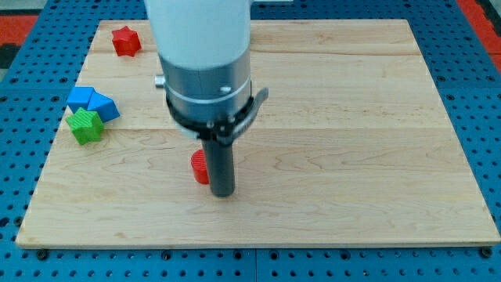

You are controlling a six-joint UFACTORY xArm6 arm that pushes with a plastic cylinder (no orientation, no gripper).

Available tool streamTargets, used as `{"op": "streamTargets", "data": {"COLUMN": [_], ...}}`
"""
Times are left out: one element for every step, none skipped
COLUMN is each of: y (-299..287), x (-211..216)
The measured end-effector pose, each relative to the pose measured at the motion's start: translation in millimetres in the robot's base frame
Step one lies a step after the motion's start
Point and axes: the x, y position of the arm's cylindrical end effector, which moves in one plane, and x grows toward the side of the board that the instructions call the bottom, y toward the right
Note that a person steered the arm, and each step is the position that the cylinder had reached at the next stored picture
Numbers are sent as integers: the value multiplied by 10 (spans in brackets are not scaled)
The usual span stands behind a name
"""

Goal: Push the red circle parallel to the hexagon

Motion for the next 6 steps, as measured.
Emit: {"op": "streamTargets", "data": {"y": [-720,-141,832,787,1118,1549], "x": [-71,-609,-869,-501,-536,-1047]}}
